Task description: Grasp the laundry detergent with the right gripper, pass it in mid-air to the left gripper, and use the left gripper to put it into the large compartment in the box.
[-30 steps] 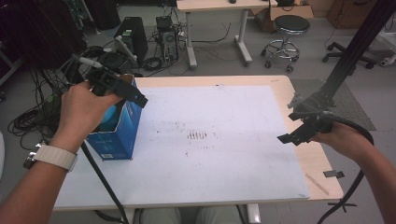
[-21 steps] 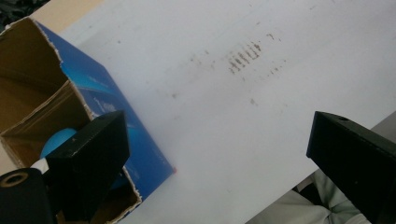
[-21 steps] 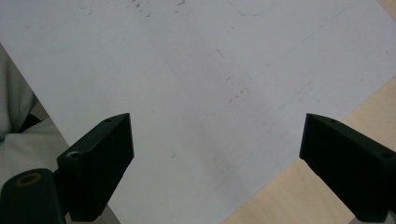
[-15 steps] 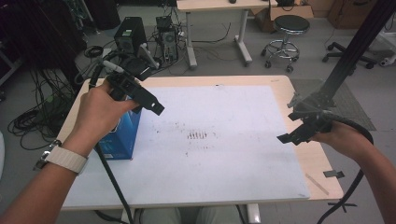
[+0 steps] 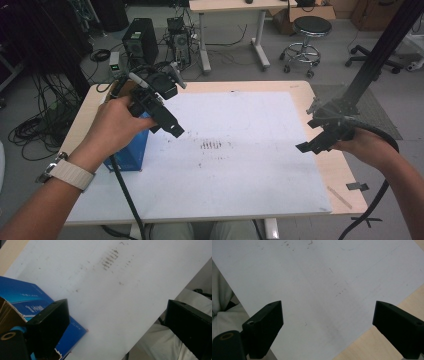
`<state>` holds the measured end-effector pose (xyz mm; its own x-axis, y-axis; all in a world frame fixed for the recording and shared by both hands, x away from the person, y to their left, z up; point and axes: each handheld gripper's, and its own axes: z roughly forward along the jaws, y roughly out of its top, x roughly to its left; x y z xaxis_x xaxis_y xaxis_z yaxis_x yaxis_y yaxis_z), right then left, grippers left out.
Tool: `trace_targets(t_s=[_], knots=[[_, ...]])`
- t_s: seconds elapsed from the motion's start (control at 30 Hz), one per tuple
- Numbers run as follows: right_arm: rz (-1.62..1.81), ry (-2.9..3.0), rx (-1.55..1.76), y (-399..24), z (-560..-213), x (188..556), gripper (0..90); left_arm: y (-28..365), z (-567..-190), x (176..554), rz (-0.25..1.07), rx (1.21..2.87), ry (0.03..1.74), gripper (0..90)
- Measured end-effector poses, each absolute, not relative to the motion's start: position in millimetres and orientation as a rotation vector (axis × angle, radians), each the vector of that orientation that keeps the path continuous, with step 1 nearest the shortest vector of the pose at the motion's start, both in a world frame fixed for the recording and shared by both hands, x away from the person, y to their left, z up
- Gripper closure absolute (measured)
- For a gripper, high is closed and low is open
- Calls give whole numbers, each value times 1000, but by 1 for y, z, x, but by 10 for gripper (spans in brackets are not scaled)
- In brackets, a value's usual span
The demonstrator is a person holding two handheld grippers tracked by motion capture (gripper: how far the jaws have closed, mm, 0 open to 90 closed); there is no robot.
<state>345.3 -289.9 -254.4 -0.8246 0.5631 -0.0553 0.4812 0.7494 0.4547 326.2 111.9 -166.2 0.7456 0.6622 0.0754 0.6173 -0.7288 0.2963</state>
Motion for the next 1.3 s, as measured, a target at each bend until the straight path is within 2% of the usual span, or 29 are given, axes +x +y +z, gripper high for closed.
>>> trace_targets(t_s=[0.53, 1.3], knots=[[634, 2765, 828, -286, -255, 347, 91, 106, -186, 320, 208, 2807, 875, 69], [631, 2780, 807, -276, -255, 354, 92, 102, -199, 310, 192, 2881, 715, 68]])
